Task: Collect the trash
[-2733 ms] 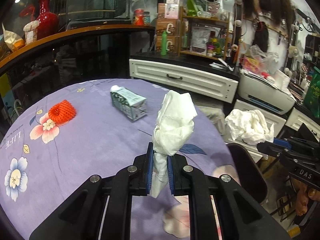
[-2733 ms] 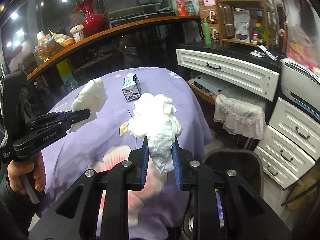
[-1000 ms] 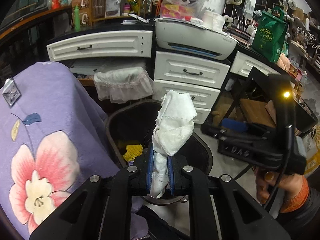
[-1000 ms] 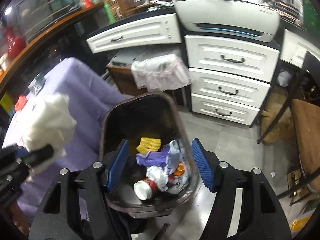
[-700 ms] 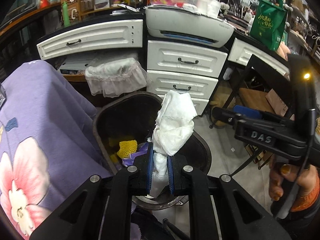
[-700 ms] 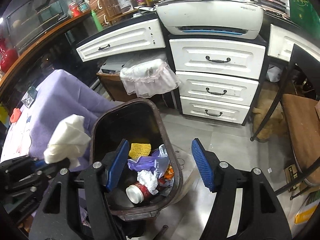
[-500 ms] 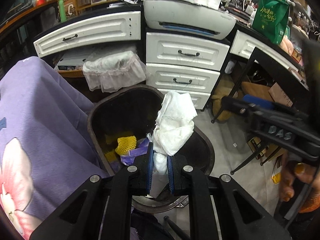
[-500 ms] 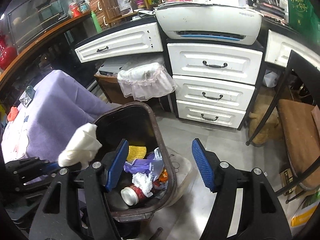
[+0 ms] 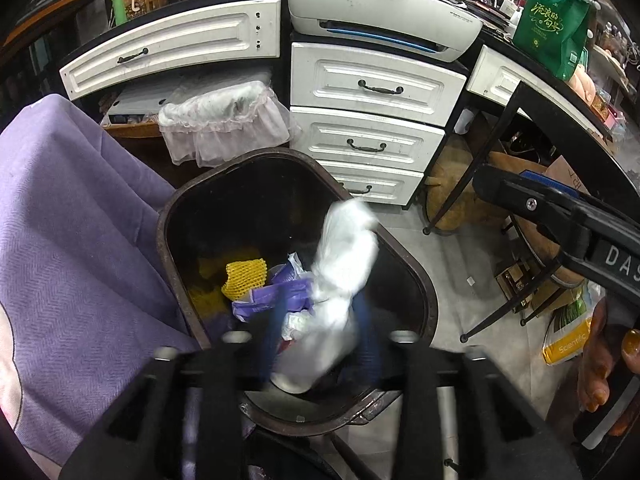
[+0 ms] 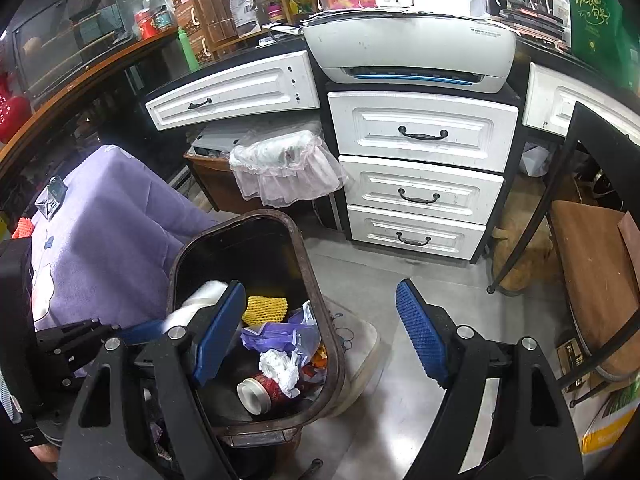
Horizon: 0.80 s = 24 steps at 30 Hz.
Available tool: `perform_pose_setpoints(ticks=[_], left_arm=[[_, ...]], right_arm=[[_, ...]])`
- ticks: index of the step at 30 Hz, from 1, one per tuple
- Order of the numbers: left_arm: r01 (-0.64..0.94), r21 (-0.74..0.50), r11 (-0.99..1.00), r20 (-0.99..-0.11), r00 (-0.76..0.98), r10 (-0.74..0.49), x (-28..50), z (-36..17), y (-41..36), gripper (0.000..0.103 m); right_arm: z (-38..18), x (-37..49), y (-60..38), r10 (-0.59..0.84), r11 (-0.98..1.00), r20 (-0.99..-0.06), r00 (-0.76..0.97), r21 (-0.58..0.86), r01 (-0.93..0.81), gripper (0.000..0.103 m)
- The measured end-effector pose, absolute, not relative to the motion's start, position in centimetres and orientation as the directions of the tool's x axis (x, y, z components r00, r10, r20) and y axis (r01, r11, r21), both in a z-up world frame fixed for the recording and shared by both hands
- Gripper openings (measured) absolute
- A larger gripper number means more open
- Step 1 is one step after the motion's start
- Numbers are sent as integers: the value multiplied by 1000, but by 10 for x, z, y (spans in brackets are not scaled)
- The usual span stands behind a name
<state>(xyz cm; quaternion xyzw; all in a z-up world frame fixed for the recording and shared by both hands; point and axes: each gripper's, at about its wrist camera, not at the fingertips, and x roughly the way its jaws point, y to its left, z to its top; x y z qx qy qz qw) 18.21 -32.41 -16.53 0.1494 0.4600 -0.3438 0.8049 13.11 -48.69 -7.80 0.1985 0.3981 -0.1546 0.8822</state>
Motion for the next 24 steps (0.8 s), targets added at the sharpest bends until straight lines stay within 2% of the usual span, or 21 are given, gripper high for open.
perform_pose_setpoints(ticks=[1,8,10,21,24], left_arm=[[693,-80,716,-838,343,-425,181,-164,-324,58],[717,-70,694,-819,355,-450,171,-154,-325,69],[715,-81,695,-813,356,-461,169,-149,-321,76],[746,-104,657,-751,374,-544,144,-109,-286,86],[743,-103,661,-741,386,-549,142,-99,-273,86]], right_arm=[[-78,131,-487,-116,874,-764,635,225,430,78],[-79,132,-487,-117,875,-764,635,224,430,78],[-79,132,-487,-116,875,-764,634,224,430,78],[-74,135,-471,-68,893,-765,640,240,382,79],[-72,138,-460,-45,905,-765,643,241,350,85]])
